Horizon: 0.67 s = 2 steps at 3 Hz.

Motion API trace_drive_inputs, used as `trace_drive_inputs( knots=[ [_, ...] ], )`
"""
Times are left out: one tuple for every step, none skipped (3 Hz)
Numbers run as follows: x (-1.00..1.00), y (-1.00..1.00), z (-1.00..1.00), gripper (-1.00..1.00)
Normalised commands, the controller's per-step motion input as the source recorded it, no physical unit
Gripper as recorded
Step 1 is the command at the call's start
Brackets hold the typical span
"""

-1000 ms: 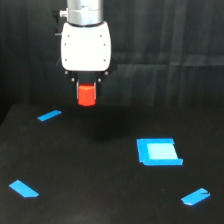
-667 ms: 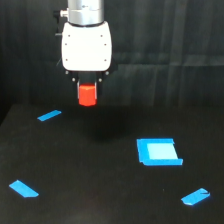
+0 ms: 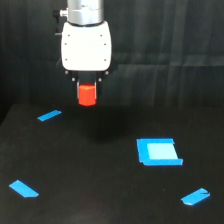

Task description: Pick up the red object from the table

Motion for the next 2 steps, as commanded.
trace_drive_inputs(
  knots=[
    [-0.01,0.01,0.01,-0.99],
    [0.07,0.05,0.12,-0.98]
  ],
)
